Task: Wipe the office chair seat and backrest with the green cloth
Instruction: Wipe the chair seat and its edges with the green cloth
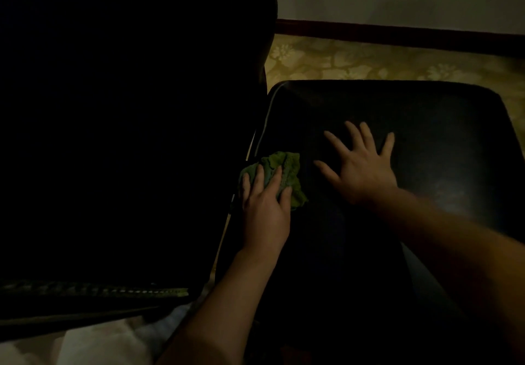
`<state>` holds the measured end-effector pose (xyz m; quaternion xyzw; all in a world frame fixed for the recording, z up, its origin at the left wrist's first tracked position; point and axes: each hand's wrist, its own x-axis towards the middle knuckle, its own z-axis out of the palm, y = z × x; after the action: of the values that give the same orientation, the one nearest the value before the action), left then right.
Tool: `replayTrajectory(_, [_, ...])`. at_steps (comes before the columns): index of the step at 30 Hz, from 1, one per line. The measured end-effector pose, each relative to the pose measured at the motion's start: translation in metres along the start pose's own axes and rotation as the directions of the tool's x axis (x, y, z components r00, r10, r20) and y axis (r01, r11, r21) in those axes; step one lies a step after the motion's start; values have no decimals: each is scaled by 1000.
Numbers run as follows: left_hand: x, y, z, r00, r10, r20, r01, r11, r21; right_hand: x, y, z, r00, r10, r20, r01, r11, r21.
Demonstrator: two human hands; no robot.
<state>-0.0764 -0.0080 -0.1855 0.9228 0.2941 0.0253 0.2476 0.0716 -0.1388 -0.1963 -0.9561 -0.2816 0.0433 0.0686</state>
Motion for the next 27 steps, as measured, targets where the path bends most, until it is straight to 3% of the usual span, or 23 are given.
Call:
replayTrajectory(9, [32, 15, 6, 999, -29, -29, 29, 999, 18, -4, 3, 13, 998, 13, -67, -13, 1000, 11])
replayTrajectory(16, [29, 16, 1, 999, -18, -27, 19, 1000, 12, -2, 6, 13, 1000, -7, -23, 7, 1000, 2])
replayTrajectory(19, [16, 10, -2, 1000, 0, -24, 0, 1000, 12, 0, 7, 7, 999, -33, 35, 33, 999, 6])
replayTrajectory(27, [29, 15, 4, 999, -20, -32, 22, 999, 47, 12, 27, 4, 989, -145, 18, 145, 989, 15])
